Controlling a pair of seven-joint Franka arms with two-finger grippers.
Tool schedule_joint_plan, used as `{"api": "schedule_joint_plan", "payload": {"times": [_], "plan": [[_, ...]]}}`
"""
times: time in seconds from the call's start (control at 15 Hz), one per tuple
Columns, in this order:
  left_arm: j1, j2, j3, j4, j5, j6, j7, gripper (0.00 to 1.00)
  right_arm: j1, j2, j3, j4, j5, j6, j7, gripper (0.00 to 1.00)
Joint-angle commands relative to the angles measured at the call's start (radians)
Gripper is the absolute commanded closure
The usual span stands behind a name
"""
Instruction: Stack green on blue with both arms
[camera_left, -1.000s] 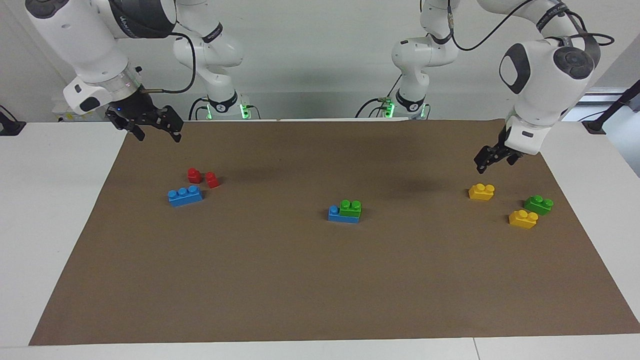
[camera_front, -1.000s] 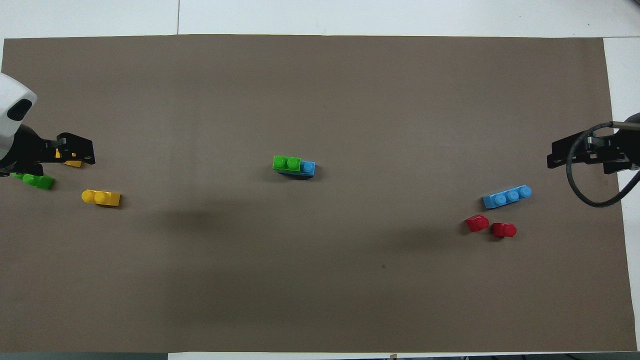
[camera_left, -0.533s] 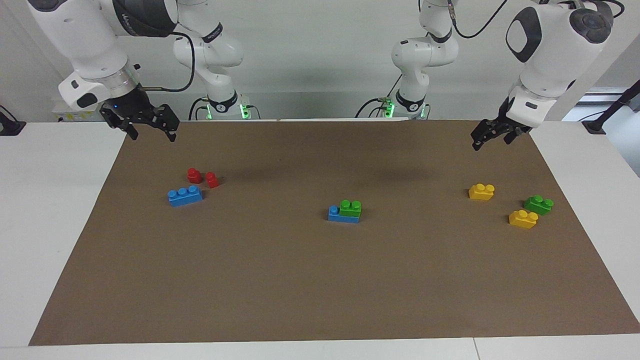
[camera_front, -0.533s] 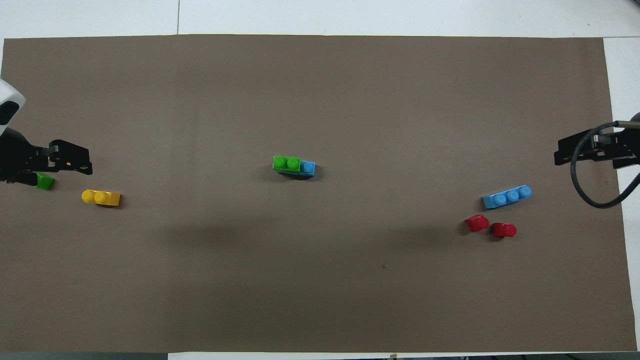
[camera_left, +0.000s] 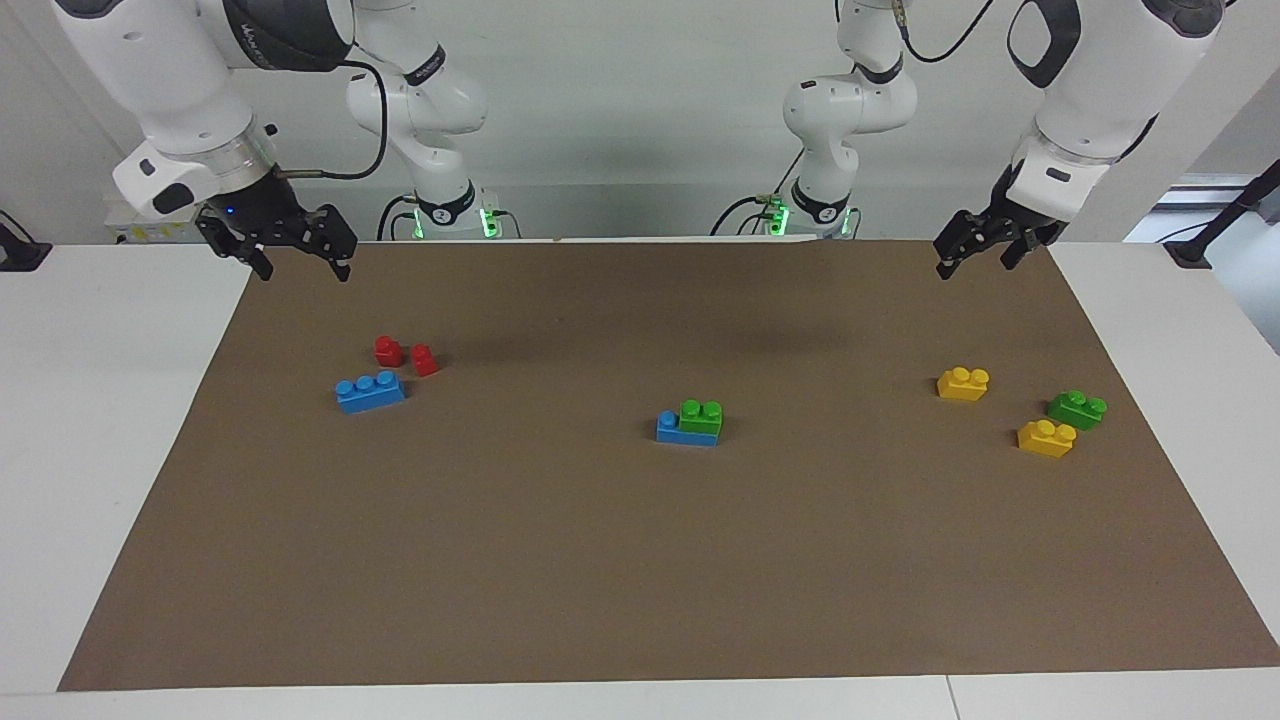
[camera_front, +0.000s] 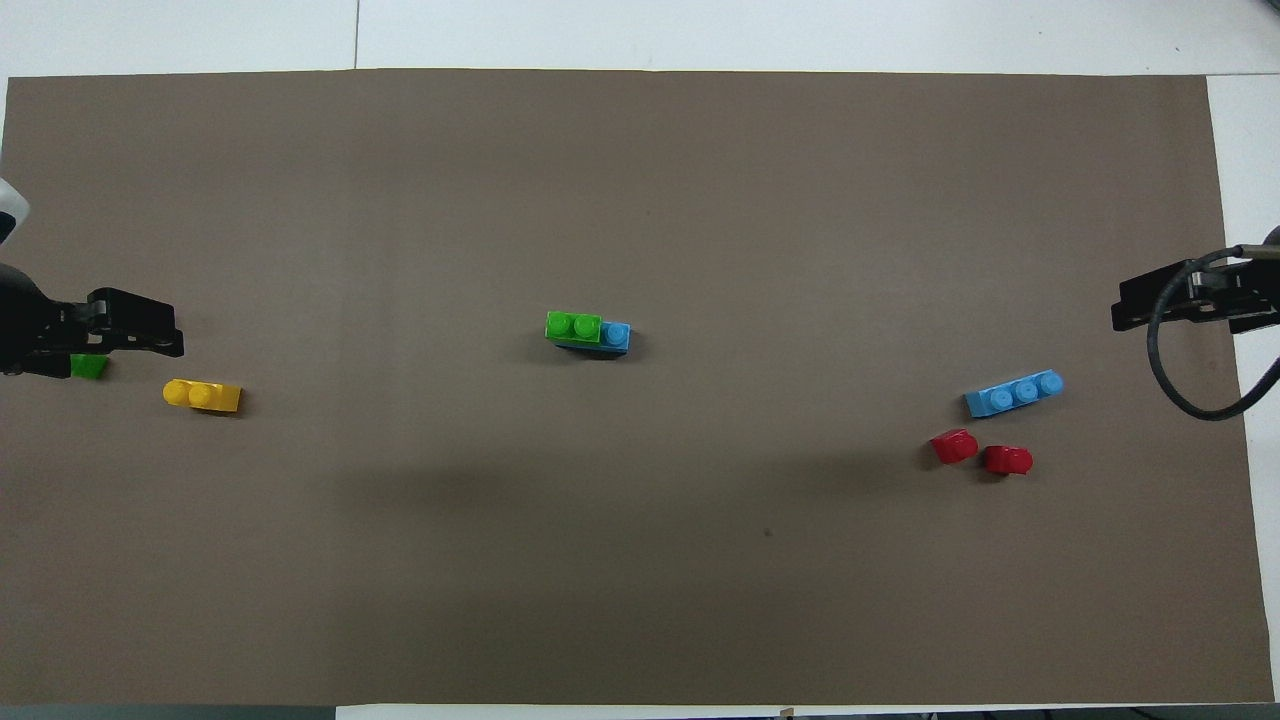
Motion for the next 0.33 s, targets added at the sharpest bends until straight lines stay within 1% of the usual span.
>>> {"api": "schedule_joint_plan", "payload": {"times": [0.0, 0.27], "plan": [[-0.005, -0.011, 0.007, 0.007, -0.017, -0.020, 0.014, 0.00, -0.014, -0.006, 0.011, 0.001, -0.029, 0.005, -0.028, 0.00], [-0.005, -0.011, 0.007, 0.007, -0.017, -0.020, 0.014, 0.00, -0.015, -0.006, 0.011, -0.002, -0.029, 0.005, -0.025, 0.00]]}}
